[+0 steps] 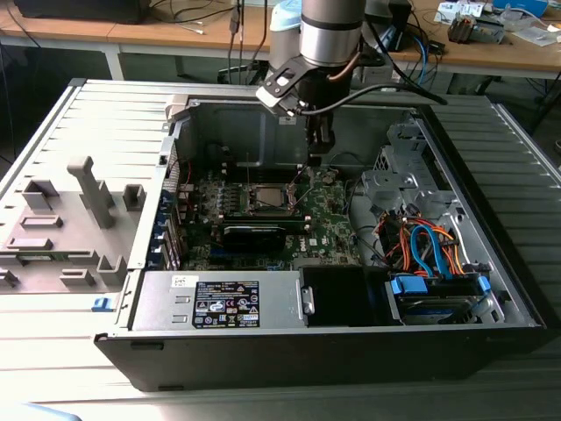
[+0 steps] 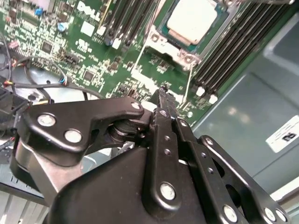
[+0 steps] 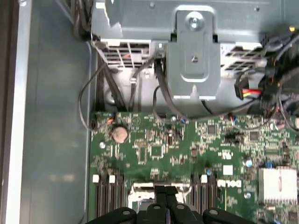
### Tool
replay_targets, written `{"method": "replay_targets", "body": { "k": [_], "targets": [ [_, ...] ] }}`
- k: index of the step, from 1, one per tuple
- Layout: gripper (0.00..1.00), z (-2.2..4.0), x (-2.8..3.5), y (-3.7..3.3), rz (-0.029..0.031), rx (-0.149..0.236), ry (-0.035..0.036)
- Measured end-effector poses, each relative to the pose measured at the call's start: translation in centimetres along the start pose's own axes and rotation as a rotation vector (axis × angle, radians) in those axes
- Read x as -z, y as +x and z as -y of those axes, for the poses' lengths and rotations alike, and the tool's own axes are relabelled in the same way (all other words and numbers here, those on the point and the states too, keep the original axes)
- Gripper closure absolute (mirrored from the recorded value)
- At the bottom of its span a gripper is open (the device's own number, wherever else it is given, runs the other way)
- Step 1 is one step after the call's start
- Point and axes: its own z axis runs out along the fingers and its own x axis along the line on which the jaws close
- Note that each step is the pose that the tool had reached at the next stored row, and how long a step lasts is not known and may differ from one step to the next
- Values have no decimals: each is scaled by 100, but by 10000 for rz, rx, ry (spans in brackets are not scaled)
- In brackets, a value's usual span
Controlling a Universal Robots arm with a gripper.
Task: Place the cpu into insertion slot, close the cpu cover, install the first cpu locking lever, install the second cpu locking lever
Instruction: 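Close the cpu cover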
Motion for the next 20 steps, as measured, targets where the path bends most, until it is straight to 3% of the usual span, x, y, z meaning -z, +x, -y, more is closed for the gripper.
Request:
{"method": "replay_targets", "body": {
  "k": [5,9,15,17,20],
  "targets": [
    [89,-170,-62,-3,49,69,99],
    [89,-214,-134,-1,53,101,136],
    [89,-204,-270,5,50,160,149],
    [89,-164,-288,7,51,159,149],
    [89,-28,-291,9,53,158,150]
  ]
}}
